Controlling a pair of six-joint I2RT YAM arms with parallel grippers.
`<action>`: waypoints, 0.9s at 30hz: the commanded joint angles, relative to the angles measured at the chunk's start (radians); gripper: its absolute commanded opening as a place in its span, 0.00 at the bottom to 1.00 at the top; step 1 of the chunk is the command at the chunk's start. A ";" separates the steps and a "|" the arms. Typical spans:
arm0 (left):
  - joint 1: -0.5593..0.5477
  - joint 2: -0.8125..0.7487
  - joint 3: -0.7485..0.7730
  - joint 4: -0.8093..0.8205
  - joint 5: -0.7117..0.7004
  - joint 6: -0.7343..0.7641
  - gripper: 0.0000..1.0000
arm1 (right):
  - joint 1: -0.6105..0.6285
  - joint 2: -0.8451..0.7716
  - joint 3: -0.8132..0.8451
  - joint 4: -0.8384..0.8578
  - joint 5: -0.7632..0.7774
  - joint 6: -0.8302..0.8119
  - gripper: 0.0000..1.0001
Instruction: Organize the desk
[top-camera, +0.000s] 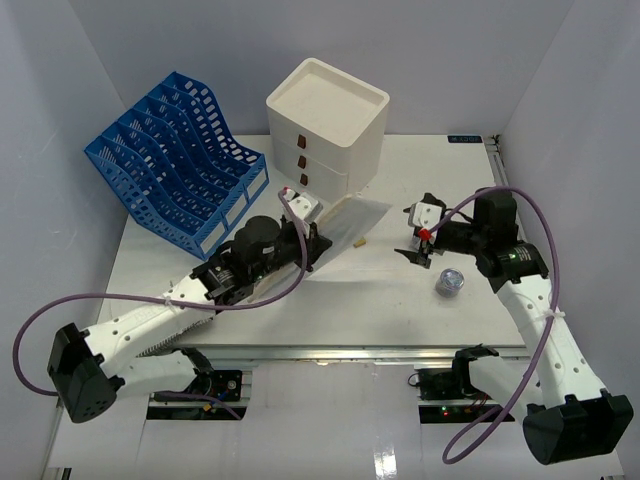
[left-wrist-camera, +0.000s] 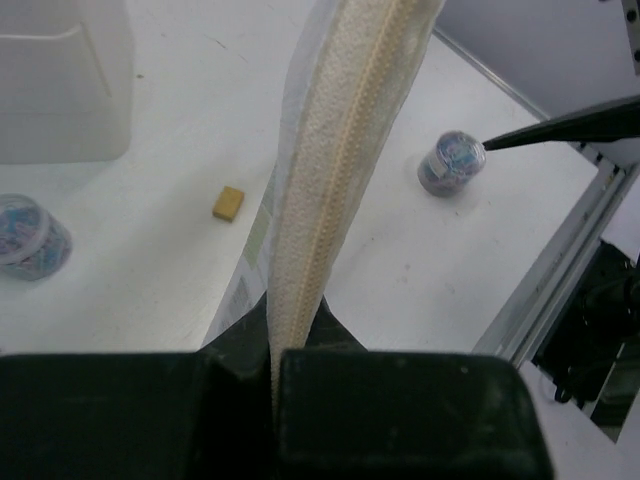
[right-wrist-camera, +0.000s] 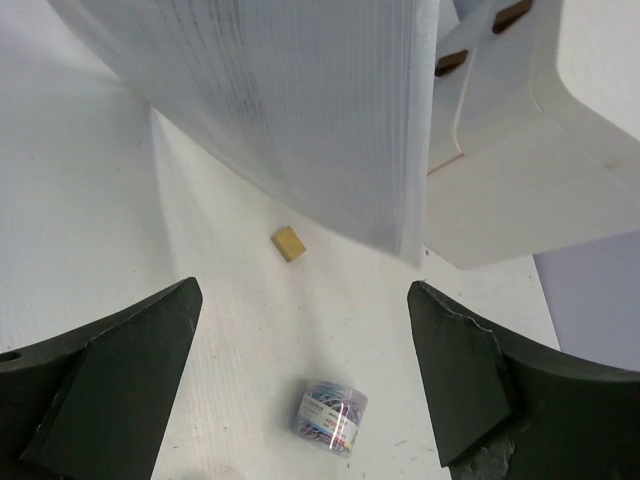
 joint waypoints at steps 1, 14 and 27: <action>0.005 -0.120 -0.020 0.092 -0.163 -0.083 0.00 | -0.026 -0.029 -0.002 0.098 0.064 0.165 0.90; 0.006 -0.322 0.072 0.207 -0.578 0.004 0.00 | -0.048 -0.079 -0.151 0.249 0.091 0.362 0.90; 0.025 -0.124 0.240 0.496 -0.976 0.469 0.00 | -0.049 -0.090 -0.217 0.387 0.140 0.509 0.90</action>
